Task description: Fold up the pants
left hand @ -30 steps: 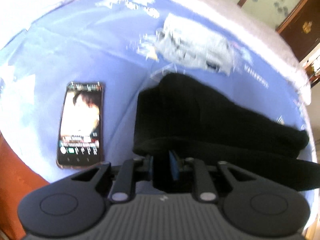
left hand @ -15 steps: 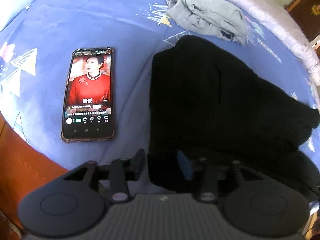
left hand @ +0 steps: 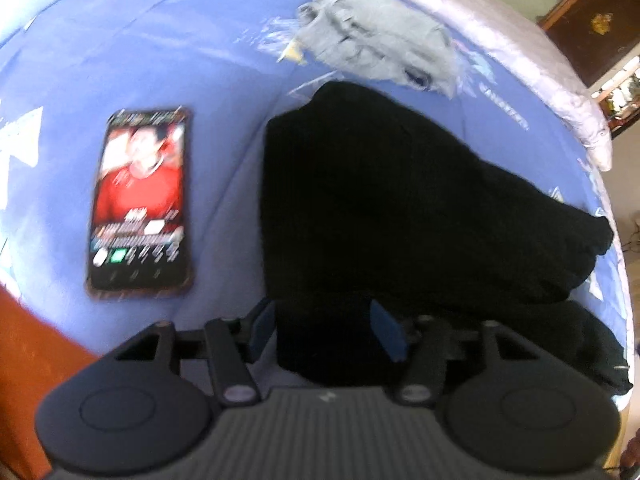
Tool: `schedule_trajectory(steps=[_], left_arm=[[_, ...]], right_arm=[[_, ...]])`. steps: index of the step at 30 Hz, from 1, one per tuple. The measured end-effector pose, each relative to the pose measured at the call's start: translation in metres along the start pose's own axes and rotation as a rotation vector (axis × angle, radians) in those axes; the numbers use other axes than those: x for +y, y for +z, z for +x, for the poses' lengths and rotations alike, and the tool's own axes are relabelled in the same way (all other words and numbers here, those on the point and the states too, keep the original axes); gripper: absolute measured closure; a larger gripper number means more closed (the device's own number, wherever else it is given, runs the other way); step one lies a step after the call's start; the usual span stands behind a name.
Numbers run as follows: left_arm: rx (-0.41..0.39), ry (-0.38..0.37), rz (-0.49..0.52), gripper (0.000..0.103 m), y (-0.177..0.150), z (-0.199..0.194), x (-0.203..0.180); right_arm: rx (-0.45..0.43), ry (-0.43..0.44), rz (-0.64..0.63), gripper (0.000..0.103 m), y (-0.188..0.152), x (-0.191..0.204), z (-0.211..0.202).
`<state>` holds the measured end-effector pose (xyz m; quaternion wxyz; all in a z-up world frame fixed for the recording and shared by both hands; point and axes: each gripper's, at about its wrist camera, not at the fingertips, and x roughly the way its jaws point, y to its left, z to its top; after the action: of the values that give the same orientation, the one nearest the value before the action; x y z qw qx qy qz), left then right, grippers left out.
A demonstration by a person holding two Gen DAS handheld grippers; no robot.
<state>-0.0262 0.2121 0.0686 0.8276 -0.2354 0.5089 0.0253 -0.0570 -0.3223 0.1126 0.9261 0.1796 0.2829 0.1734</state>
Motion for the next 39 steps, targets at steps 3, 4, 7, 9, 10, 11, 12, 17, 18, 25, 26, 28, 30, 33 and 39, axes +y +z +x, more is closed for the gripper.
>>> schedule_trajectory(steps=[3, 4, 7, 9, 10, 11, 12, 17, 18, 25, 26, 28, 30, 33, 39], left_arm=[[-0.013, -0.023, 0.021, 0.049, 0.012, 0.005, -0.012], [-0.015, -0.034, 0.028, 0.049, 0.015, 0.006, -0.016], [-0.022, -0.066, 0.056, 0.049, 0.021, 0.006, -0.028], [-0.032, -0.096, 0.074, 0.049, 0.023, 0.000, -0.034], [-0.039, -0.110, 0.078, 0.047, 0.023, -0.002, -0.034], [-0.051, -0.125, 0.080, 0.047, 0.022, -0.006, -0.033], [-0.063, -0.140, 0.080, 0.047, 0.021, -0.012, -0.029], [-0.102, -0.171, 0.031, 0.046, 0.009, -0.029, 0.001], [-0.094, -0.178, 0.014, 0.046, 0.006, -0.027, 0.007], [0.006, -0.234, -0.005, 0.045, -0.002, 0.013, -0.010], [0.019, -0.248, 0.006, 0.045, -0.002, 0.018, -0.017], [0.036, -0.261, 0.024, 0.045, -0.001, 0.028, -0.033], [0.035, -0.272, 0.041, 0.043, 0.002, 0.034, -0.049], [0.025, -0.275, 0.073, 0.035, 0.008, 0.041, -0.066], [0.053, -0.318, 0.028, 0.032, 0.016, 0.051, -0.073]], right_arm=[[0.154, 0.223, -0.311, 0.060, -0.027, 0.110, 0.051], [0.202, 0.309, -0.398, 0.059, -0.042, 0.144, 0.067], [0.302, 0.441, -0.595, 0.052, -0.080, 0.215, 0.104], [0.346, 0.412, -0.739, 0.049, -0.108, 0.252, 0.133], [0.362, 0.370, -0.781, 0.051, -0.117, 0.257, 0.149], [0.390, 0.320, -0.814, 0.060, -0.125, 0.263, 0.165], [0.409, 0.275, -0.819, 0.074, -0.130, 0.263, 0.179], [0.372, 0.140, -0.303, 0.098, -0.075, 0.191, 0.208], [0.371, 0.118, -0.199, 0.098, -0.067, 0.171, 0.211], [0.439, 0.191, 0.230, 0.100, -0.074, 0.101, 0.217], [0.435, 0.189, 0.214, 0.100, -0.070, 0.106, 0.210], [0.429, 0.182, 0.170, 0.100, -0.066, 0.111, 0.212], [0.430, 0.182, 0.168, 0.100, -0.062, 0.109, 0.218], [0.430, 0.195, 0.188, 0.100, -0.061, 0.100, 0.216], [0.430, 0.214, 0.199, 0.100, -0.061, 0.091, 0.226]])
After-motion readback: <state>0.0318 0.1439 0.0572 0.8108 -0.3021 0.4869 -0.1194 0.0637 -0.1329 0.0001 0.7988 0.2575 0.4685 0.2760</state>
